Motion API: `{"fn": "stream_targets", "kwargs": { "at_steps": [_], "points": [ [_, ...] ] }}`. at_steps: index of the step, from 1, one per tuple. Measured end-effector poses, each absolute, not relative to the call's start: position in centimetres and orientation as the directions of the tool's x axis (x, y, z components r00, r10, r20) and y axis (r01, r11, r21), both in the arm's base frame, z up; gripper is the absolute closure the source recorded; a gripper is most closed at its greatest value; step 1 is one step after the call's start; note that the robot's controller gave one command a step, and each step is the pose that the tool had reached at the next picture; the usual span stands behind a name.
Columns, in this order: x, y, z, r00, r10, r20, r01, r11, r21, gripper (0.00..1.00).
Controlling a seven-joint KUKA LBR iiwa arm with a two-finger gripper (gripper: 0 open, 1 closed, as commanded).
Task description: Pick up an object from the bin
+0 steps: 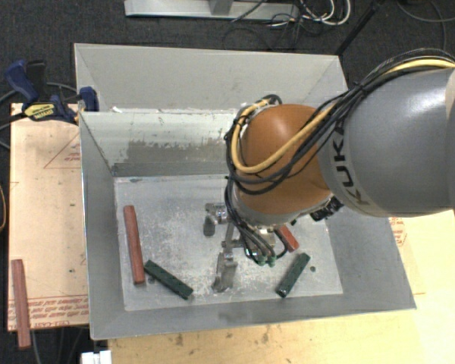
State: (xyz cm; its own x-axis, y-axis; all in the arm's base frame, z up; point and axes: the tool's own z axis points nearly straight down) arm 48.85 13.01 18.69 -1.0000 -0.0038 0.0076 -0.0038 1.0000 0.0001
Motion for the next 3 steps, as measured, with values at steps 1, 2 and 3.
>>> {"fn": "stream_targets", "kwargs": {
  "at_steps": [1, 2, 3],
  "points": [
    [49.0, 6.2, 6.7, -0.999, 0.044, -0.002, 0.044, 0.999, 0.0, 0.0],
    [50.0, 20.2, 8.3, -0.987, -0.16, -0.004, -0.16, 0.987, 0.005, 0.0],
    [50.0, 19.7, 8.2, -0.989, -0.15, -0.002, -0.15, 0.989, 0.002, 1.0]
  ]
}}
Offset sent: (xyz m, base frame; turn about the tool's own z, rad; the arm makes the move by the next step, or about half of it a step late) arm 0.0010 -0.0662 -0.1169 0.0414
